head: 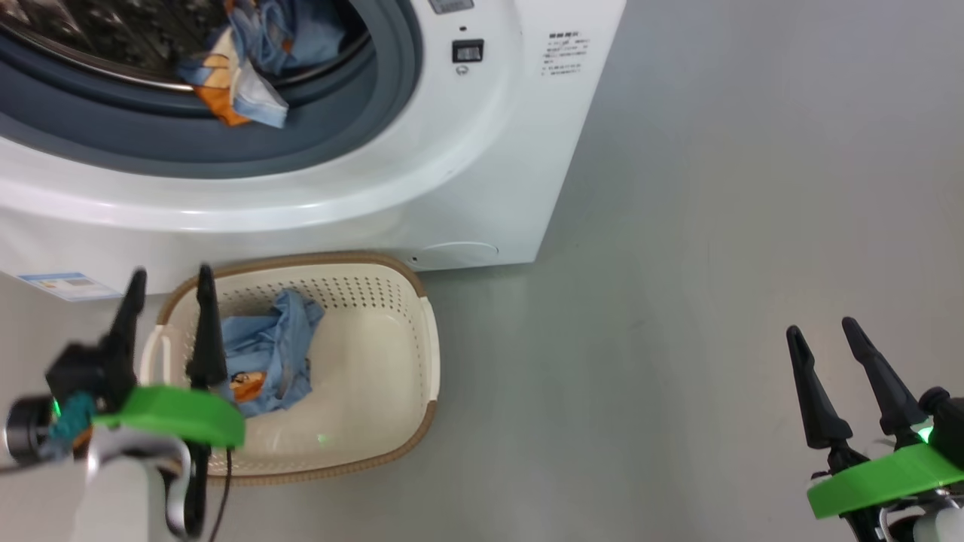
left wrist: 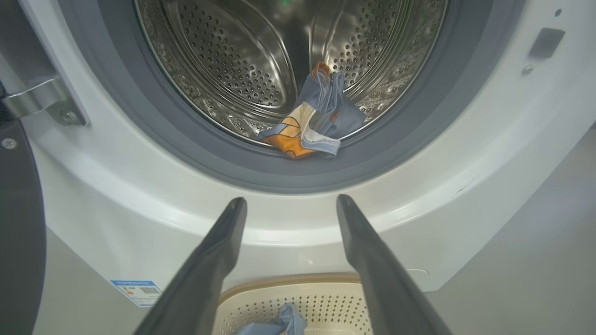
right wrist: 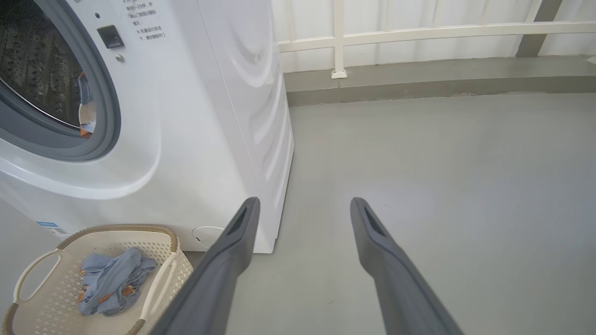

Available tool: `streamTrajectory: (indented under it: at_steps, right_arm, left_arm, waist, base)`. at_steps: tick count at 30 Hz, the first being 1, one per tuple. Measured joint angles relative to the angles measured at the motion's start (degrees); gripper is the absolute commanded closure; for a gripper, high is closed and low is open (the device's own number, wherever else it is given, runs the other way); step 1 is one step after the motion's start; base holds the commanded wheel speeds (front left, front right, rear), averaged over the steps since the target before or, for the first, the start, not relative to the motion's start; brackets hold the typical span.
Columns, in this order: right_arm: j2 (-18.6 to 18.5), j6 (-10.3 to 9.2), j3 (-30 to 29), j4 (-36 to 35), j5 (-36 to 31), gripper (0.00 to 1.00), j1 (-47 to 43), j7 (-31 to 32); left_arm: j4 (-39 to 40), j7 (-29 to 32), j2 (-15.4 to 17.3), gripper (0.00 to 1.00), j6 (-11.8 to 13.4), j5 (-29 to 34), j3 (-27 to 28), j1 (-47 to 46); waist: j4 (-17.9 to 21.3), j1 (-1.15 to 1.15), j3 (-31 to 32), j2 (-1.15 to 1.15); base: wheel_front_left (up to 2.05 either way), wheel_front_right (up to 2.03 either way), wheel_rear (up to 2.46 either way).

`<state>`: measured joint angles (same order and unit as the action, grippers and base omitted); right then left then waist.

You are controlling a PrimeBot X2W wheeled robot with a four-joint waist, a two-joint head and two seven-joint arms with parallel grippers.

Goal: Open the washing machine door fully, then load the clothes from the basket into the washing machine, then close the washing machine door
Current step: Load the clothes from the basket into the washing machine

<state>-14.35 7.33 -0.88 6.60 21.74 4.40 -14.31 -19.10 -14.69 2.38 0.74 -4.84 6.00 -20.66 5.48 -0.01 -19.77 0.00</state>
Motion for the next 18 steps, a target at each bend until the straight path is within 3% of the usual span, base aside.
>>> streamTrajectory:
  at_steps: [18]
  right_arm:
    - [-0.4, 0.0, -2.3, 0.2, -0.6, 0.0, -9.6, 0.0]
  left_arm:
    - [12.1, 0.0, -0.2, 0.0, 2.6, -2.7, -2.6, 21.0]
  waist:
    - [-2.7, 0.0, 8.4, 0.0]
  base:
    - [0.0, 0.0, 0.0]
